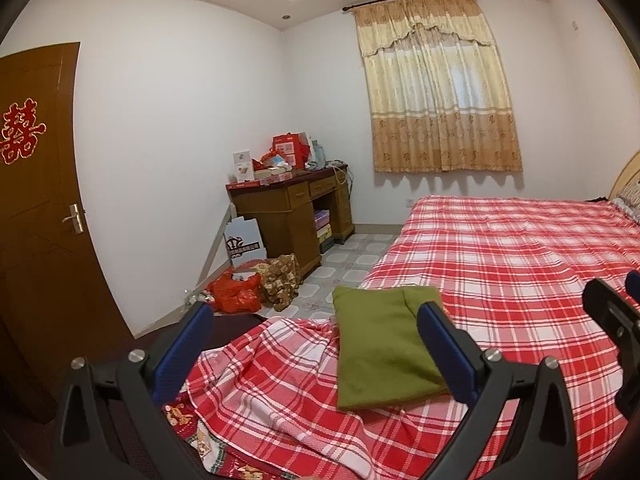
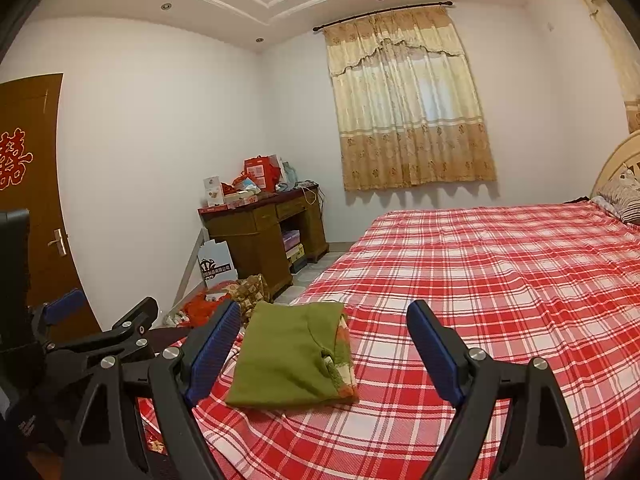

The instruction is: Fold small clothes

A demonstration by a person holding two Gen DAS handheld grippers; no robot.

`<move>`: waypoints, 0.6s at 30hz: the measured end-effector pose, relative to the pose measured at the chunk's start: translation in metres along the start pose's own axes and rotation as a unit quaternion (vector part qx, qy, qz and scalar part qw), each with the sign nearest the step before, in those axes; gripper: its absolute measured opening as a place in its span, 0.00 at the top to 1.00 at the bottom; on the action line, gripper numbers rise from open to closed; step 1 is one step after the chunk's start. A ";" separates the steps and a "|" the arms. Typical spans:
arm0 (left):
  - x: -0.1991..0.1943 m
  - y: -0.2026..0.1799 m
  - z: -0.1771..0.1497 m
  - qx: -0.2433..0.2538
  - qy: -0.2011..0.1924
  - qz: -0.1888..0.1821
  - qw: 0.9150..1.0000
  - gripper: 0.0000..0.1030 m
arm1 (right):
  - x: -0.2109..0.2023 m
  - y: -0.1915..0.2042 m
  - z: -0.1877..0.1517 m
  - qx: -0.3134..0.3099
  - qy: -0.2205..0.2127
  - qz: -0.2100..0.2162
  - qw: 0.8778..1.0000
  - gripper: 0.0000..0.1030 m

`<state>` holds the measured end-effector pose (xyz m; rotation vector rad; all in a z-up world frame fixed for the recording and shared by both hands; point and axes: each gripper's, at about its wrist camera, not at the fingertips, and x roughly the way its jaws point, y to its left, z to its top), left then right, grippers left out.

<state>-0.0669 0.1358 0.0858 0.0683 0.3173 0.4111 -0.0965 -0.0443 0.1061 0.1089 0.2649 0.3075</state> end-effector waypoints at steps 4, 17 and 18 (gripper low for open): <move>0.005 -0.001 -0.001 -0.001 0.016 -0.011 1.000 0.00 | 0.001 -0.001 -0.001 0.001 0.001 -0.002 1.000 0.17; 0.022 -0.002 -0.008 -0.006 0.046 -0.039 0.998 0.00 | 0.007 -0.006 -0.005 0.011 0.015 -0.004 1.000 0.17; 0.023 -0.002 -0.009 -0.006 0.048 -0.038 0.998 0.00 | 0.008 -0.006 -0.006 0.011 0.015 -0.004 1.000 0.17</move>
